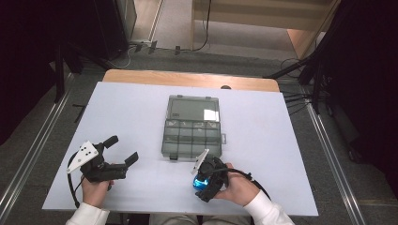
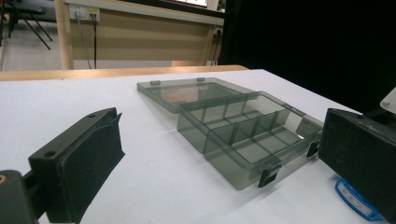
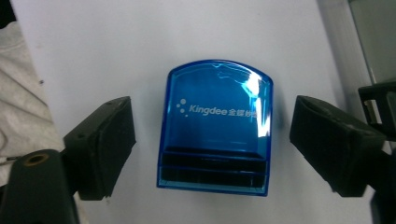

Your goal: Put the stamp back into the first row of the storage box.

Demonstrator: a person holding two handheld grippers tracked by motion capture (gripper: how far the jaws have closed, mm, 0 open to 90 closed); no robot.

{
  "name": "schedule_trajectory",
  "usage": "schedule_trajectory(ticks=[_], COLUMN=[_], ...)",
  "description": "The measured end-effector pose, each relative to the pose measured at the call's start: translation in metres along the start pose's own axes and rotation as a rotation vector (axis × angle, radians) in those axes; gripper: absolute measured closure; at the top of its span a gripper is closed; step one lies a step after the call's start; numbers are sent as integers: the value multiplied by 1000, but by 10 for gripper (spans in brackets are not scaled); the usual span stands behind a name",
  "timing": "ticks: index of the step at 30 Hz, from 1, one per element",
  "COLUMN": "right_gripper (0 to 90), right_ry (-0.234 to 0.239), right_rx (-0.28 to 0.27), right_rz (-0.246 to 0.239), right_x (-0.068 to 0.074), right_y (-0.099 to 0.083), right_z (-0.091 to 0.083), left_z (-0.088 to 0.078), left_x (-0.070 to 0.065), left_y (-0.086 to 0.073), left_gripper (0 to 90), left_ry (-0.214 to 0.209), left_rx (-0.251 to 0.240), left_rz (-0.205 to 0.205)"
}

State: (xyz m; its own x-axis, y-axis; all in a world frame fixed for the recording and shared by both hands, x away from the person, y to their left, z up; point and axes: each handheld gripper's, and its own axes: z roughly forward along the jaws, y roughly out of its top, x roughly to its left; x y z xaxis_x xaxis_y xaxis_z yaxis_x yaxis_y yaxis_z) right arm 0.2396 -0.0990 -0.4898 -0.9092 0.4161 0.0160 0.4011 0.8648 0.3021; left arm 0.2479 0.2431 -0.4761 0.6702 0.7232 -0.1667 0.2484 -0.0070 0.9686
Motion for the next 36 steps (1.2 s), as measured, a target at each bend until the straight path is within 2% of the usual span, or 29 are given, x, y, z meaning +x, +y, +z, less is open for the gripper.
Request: schedule_trajectory(ticks=[2, 4, 8, 14, 15, 17, 19, 22, 27, 36], right_gripper=[204, 252, 344, 386, 422, 424, 427, 428, 429, 429], right_ry=[2, 4, -2, 16, 18, 19, 49, 112, 145, 115], right_rx=[-1, 1, 6, 24, 34, 34, 44, 23, -6, -12], right_rz=[2, 26, 31, 19, 26, 21, 12, -3, -17, -60], right_x=[-1, -1, -3, -4, -4, -5, -8, -12, -22, -41], right_y=[1, 2, 2, 2, 3, 3, 4, 4, 9, 31], right_z=[1, 1, 0, 2, 1, 1, -1, -6, -22, -46], left_z=[0, 0, 0, 0, 0, 0, 0, 1, 1, 1], left_x=[0, 0, 0, 0, 0, 0, 0, 0, -1, -1], left_y=[0, 0, 0, 0, 0, 0, 0, 0, 0, 0], left_gripper=[0, 0, 0, 0, 0, 0, 0, 0, 0, 0], left_ry=[-1, -2, -4, -7, -7, -8, -8, -8, -11, -13], left_rx=[0, 0, 0, 1, 1, 0, 0, 0, 0, -1], left_rz=[0, -1, -2, -2, -3, -4, -5, -6, -10, -13])
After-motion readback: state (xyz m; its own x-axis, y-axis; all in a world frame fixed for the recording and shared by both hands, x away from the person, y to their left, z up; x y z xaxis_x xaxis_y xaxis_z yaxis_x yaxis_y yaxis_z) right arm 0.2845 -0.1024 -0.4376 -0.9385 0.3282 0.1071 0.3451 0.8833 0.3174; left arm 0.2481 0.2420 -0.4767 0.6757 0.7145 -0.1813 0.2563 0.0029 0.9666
